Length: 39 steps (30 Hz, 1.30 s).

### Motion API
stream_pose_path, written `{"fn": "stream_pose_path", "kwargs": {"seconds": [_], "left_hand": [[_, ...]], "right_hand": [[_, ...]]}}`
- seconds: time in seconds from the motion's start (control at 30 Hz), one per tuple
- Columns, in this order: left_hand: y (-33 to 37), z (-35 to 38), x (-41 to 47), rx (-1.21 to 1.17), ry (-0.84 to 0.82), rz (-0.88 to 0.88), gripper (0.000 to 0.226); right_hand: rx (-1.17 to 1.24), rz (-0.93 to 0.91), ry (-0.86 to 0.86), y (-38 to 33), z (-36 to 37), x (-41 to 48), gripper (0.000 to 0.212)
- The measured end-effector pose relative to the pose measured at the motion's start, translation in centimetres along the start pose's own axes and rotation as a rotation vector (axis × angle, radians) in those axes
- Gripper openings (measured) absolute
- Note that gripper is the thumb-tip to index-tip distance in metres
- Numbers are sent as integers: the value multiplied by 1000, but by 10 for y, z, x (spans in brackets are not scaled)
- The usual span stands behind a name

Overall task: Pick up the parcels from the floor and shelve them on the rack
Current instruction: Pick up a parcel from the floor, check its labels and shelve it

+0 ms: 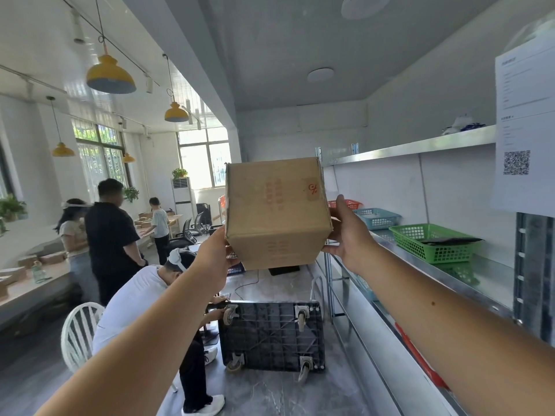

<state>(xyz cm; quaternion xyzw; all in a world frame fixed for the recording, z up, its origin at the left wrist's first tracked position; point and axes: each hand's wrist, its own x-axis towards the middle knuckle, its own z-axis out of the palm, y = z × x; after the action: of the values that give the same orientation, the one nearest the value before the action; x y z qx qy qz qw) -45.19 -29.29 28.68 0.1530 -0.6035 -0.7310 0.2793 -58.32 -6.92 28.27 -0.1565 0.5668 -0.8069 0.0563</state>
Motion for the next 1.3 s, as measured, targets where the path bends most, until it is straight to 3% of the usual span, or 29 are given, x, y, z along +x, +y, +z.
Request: {"fn": "stream_pose_path", "kwargs": {"seconds": [0.2, 0.37, 0.5, 0.67, 0.9, 1.17, 1.3], "left_hand": [[1, -7, -5, -66, -137, -21, 32], [7, -6, -12, -89, -176, -62, 57], [8, -8, -11, -117, -169, -44, 58], [3, -11, -2, -114, -187, -115, 71], [-3, -10, 1, -89, -134, -120, 72], [-2, -9, -4, -172, -187, -167, 73], [-2, -9, -8, -228, -176, -173, 70]], "right_hand": [[-5, 18, -48, -3, 4, -3, 59], [-19, 19, -58, -2, 5, -4, 50], [-49, -12, -112, 0, 7, -5, 37], [-39, 10, -108, 6, 8, -8, 36], [56, 19, -119, 5, 9, -14, 47], [89, 42, -128, 6, 10, -18, 60], [18, 1, -175, 4, 11, -19, 43]]}}
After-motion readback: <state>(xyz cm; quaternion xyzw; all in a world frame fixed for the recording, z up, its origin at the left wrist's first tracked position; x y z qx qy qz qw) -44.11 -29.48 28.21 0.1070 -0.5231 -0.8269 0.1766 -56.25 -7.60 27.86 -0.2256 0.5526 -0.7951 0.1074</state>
